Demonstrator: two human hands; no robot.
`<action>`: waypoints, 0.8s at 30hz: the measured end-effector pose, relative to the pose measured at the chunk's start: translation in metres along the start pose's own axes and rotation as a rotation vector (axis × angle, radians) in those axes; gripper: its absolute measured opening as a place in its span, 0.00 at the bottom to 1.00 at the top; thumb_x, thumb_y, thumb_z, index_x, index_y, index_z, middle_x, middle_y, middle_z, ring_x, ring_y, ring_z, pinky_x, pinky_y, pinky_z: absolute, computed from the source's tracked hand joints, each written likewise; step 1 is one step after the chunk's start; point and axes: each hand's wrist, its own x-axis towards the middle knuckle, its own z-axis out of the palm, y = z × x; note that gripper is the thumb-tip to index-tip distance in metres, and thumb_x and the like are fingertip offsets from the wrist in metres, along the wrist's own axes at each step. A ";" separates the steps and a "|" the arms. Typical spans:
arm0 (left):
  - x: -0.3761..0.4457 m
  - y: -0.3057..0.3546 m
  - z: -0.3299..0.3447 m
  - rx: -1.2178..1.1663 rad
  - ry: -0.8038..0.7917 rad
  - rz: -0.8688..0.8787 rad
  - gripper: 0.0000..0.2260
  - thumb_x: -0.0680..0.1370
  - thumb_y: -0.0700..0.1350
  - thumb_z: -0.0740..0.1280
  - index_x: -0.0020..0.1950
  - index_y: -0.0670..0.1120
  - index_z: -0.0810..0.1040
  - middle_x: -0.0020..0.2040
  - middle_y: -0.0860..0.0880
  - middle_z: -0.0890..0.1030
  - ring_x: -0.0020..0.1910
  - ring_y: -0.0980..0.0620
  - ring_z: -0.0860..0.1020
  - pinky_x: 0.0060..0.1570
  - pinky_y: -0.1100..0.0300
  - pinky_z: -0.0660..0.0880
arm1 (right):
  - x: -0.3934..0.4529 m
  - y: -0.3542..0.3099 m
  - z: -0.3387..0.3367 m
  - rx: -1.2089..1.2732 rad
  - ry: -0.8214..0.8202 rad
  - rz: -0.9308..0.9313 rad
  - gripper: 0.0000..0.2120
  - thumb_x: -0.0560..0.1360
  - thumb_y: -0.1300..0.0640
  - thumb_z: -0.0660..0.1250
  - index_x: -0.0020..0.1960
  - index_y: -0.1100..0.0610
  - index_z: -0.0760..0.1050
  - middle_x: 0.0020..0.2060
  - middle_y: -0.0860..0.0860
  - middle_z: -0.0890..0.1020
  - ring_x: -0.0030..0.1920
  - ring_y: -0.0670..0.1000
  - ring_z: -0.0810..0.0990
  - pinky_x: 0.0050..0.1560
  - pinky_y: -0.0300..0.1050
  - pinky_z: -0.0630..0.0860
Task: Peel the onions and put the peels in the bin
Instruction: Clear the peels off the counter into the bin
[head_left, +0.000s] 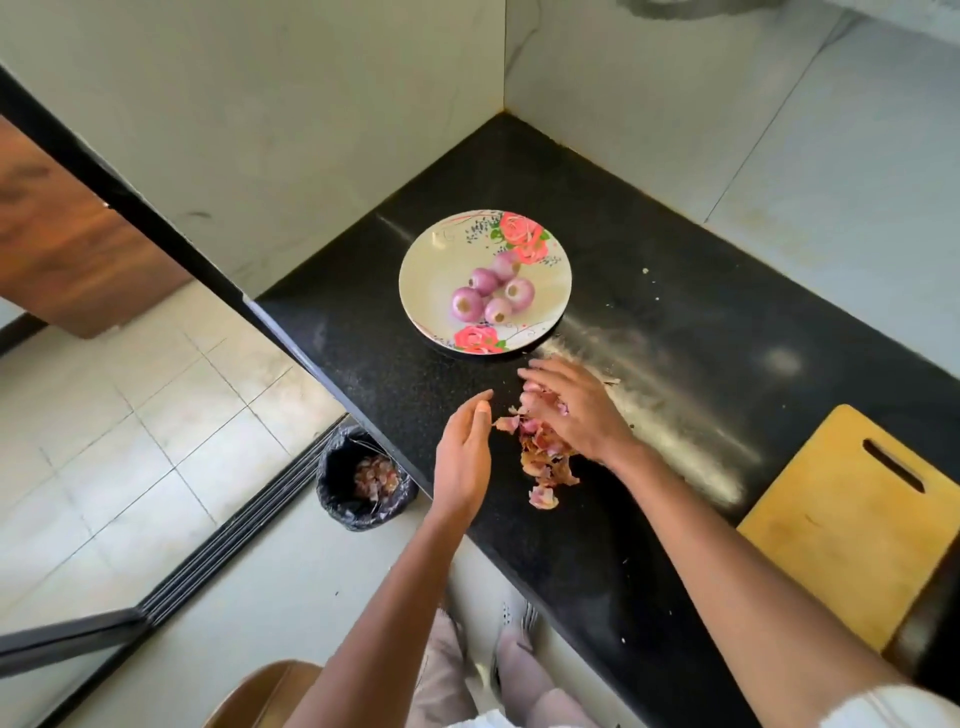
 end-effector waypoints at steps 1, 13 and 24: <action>0.002 0.001 -0.002 -0.033 0.019 -0.018 0.19 0.82 0.61 0.58 0.68 0.57 0.78 0.66 0.57 0.79 0.65 0.57 0.77 0.71 0.49 0.70 | -0.006 -0.002 0.001 -0.041 -0.016 -0.036 0.34 0.77 0.27 0.51 0.75 0.43 0.69 0.77 0.44 0.67 0.79 0.47 0.57 0.78 0.52 0.53; -0.010 -0.001 -0.032 -0.103 0.117 -0.053 0.12 0.85 0.55 0.59 0.63 0.57 0.80 0.60 0.58 0.81 0.62 0.55 0.79 0.68 0.47 0.74 | -0.043 -0.021 0.022 -0.435 -0.266 -0.294 0.45 0.66 0.15 0.50 0.78 0.31 0.52 0.82 0.45 0.47 0.82 0.54 0.39 0.79 0.62 0.35; 0.003 -0.008 -0.040 -0.053 0.133 -0.025 0.16 0.78 0.68 0.57 0.59 0.67 0.79 0.61 0.60 0.80 0.63 0.58 0.78 0.67 0.46 0.74 | 0.010 -0.009 0.029 -0.409 0.199 -0.447 0.14 0.86 0.49 0.57 0.53 0.55 0.78 0.43 0.52 0.78 0.40 0.55 0.82 0.30 0.55 0.81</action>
